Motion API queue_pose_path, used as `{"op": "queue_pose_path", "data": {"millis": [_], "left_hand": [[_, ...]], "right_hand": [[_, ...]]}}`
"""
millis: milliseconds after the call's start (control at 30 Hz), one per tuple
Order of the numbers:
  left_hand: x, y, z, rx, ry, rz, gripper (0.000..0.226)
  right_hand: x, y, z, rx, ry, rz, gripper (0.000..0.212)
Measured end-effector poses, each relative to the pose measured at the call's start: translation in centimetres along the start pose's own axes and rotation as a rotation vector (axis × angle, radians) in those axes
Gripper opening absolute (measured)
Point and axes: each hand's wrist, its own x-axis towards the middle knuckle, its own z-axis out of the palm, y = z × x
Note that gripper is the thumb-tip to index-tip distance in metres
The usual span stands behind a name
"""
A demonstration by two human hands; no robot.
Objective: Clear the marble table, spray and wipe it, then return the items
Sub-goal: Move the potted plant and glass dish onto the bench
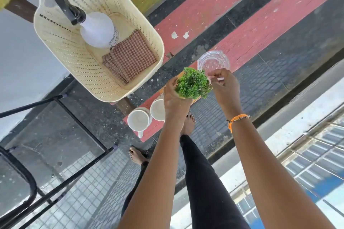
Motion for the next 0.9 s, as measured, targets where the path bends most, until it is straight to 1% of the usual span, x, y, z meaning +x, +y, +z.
{"op": "queue_pose_path", "data": {"millis": [67,167,300,400,467,633,733,833,900], "left_hand": [[-0.6,0.2,-0.6,-0.085,-0.017,-0.01,0.057],[-1.5,0.5,-1.5,-0.096,-0.018,-0.03,0.058],[-2.9,1.3,-3.3,-0.174,0.078,-0.007,0.039],[-3.7,2.0,-5.5,-0.267,0.167,0.045,0.031],[-4.1,2.1,-7.6,-0.349,0.242,0.048,0.027],[-3.9,2.0,-11.4,-0.446,0.386,0.01,0.022],[-3.2,2.1,-13.3,-0.464,0.427,0.002,0.022],[-2.6,2.4,-14.6,-0.456,0.452,0.021,0.021],[-2.4,2.6,-15.2,-0.418,0.441,0.048,0.02]], "right_hand": [[-0.7,-0.4,0.2,0.002,-0.029,-0.003,0.017],[-1.6,-1.1,0.1,-0.038,-0.025,-0.026,0.017],[-2.7,-3.4,-0.2,-0.076,0.008,-0.081,0.02],[-3.3,-6.1,0.4,-0.1,-0.045,-0.189,0.018],[-3.7,-8.4,1.9,-0.085,-0.115,-0.284,0.019],[-4.5,-13.7,6.0,-0.014,-0.301,-0.474,0.016],[-3.6,-16.5,9.5,-0.044,-0.39,-0.56,0.017],[-1.3,-19.1,13.3,-0.077,-0.418,-0.555,0.025],[0.4,-20.8,15.2,-0.075,-0.383,-0.557,0.034]]}}
